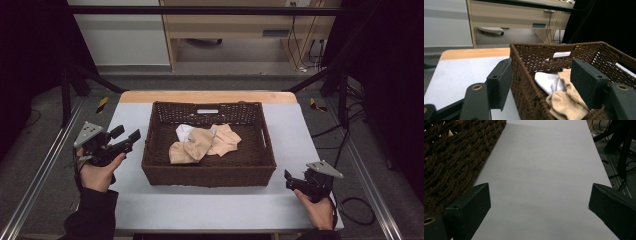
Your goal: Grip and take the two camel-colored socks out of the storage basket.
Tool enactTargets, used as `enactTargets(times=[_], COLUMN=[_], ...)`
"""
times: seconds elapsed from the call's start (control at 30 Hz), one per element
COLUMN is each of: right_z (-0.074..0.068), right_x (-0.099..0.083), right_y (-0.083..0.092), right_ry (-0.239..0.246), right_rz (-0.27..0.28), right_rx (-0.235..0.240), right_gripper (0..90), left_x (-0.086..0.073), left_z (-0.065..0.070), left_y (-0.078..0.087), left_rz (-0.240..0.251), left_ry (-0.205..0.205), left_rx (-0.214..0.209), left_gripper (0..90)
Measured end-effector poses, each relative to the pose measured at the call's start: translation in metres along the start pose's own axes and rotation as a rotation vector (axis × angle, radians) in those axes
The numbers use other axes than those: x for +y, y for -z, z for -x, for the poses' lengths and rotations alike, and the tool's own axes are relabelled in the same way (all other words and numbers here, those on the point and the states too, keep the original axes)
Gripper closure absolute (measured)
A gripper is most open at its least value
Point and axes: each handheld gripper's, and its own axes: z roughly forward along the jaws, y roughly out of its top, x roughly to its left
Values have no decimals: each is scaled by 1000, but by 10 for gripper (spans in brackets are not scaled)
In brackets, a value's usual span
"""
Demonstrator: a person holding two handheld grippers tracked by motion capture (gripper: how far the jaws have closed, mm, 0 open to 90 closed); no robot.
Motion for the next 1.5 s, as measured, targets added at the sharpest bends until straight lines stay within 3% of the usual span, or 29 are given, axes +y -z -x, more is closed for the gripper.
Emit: enactTargets(times=[0.23, 0.67, 1.0, 1.5], right_z=[0, -1, 0, -1], right_x=[1, 1, 1, 1], right_y=[1, 1, -1, -1], right_ry=[2, 3, 7, 4], right_rz=[7, 12, 11, 13], right_rx=[-1, -10, -8, -8], right_gripper=[45, 46, 46, 46], left_x=[8, 24, 30, 32], left_z=[9, 24, 36, 56], left_y=[-10, -29, -49, -82], left_rz=[-4, -34, -38, -58], left_ry=[-14, -75, -77, -115], left_rx=[-15, -3, -20, -28], left_gripper=[338, 341, 346, 361])
